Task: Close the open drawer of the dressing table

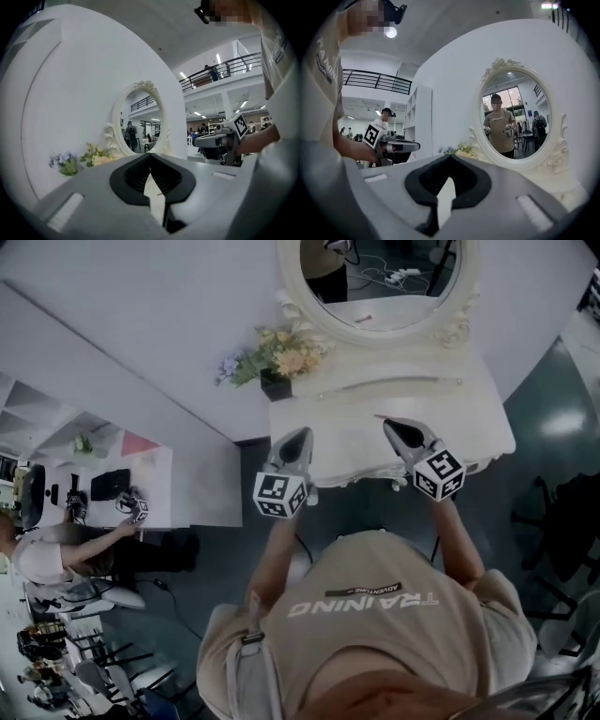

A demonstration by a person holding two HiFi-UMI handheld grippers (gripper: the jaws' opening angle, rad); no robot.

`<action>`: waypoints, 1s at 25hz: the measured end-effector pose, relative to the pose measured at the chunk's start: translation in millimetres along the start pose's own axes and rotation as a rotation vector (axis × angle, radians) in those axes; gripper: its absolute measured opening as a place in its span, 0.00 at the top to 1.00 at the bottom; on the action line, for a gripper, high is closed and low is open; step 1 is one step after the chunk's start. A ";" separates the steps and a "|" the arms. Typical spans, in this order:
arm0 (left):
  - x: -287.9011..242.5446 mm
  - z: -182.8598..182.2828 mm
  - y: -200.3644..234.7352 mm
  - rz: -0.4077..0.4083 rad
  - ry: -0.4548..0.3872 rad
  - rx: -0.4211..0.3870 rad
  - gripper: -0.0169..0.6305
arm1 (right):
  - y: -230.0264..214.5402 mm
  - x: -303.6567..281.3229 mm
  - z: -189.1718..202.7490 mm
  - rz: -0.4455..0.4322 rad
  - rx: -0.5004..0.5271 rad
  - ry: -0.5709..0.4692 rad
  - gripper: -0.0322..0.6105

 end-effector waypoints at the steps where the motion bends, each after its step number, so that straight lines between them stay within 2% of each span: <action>1: -1.2 -9.0 -2.0 0.002 -0.017 -0.018 0.96 | 0.2 2.4 -4.9 0.004 0.011 -0.014 0.95; 6: -2.6 -46.1 -12.6 -0.005 -0.096 -0.093 0.96 | -1.1 8.5 -37.0 0.009 0.069 -0.070 0.95; 10: -2.4 -52.7 -15.2 -0.033 -0.115 -0.140 0.96 | -4.3 14.7 -48.1 0.040 0.089 -0.093 0.95; 18: -5.4 -69.2 -17.4 0.002 -0.138 -0.110 0.96 | -6.6 28.9 -49.6 0.076 0.071 -0.095 0.95; 25: -4.8 -46.3 -26.4 0.007 -0.082 -0.071 0.96 | -6.1 32.6 -26.9 0.077 0.085 -0.009 0.95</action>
Point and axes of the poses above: the fingertips, and each gripper's own axes: x backward along the fingers, y to its left, z out of its underside, the point moved 8 cm from there along x, backward along the fingers, and after that the axes turned 4 degrees about -x, right-handed, at the moved point
